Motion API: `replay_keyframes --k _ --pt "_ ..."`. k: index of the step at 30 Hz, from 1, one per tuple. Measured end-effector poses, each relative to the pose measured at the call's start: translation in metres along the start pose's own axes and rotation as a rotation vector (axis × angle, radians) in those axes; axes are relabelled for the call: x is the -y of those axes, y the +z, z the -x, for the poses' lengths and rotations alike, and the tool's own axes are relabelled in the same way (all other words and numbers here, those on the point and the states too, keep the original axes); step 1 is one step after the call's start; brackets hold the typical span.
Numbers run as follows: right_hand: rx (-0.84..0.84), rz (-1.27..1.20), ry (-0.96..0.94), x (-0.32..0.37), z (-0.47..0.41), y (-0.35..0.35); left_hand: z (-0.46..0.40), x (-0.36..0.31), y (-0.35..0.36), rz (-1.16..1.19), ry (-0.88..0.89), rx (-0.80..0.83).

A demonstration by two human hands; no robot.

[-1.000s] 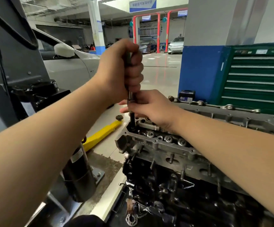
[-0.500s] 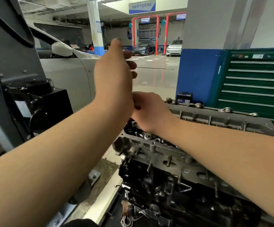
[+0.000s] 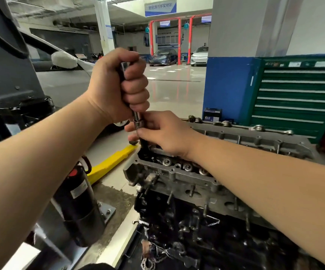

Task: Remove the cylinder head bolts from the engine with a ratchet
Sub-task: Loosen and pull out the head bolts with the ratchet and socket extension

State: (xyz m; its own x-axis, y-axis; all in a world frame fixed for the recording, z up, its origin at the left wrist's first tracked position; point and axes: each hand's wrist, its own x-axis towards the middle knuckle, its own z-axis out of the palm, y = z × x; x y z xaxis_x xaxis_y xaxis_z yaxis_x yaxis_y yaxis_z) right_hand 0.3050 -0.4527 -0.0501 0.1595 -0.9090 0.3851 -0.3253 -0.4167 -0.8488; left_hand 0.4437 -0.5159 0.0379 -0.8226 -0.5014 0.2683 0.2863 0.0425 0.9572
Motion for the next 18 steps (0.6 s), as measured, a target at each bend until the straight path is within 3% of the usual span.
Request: replay_keyframes --k 2,4,6,10,13,18 --pt "0.019 -0.011 0.042 -0.001 -0.002 0.000 0.000 -0.002 -0.003 0.031 -0.010 0.059" --pt "-0.016 0.014 0.064 0.000 -0.004 -0.001 -0.005 -0.001 0.001 0.041 -0.009 -0.039" --pt "-0.055 0.072 0.066 0.001 -0.005 -0.001 -0.006 0.006 0.014 0.036 0.053 -0.337" --pt "-0.087 0.296 0.036 0.002 -0.002 0.004 0.008 0.016 0.046 -0.071 0.338 -0.993" --pt "-0.214 0.563 -0.122 0.008 0.005 0.010 0.003 0.022 0.063 -0.158 0.381 -1.103" --pt "-0.110 0.920 -0.064 0.011 0.004 0.005 -0.022 0.040 0.084 -0.403 0.463 -1.225"
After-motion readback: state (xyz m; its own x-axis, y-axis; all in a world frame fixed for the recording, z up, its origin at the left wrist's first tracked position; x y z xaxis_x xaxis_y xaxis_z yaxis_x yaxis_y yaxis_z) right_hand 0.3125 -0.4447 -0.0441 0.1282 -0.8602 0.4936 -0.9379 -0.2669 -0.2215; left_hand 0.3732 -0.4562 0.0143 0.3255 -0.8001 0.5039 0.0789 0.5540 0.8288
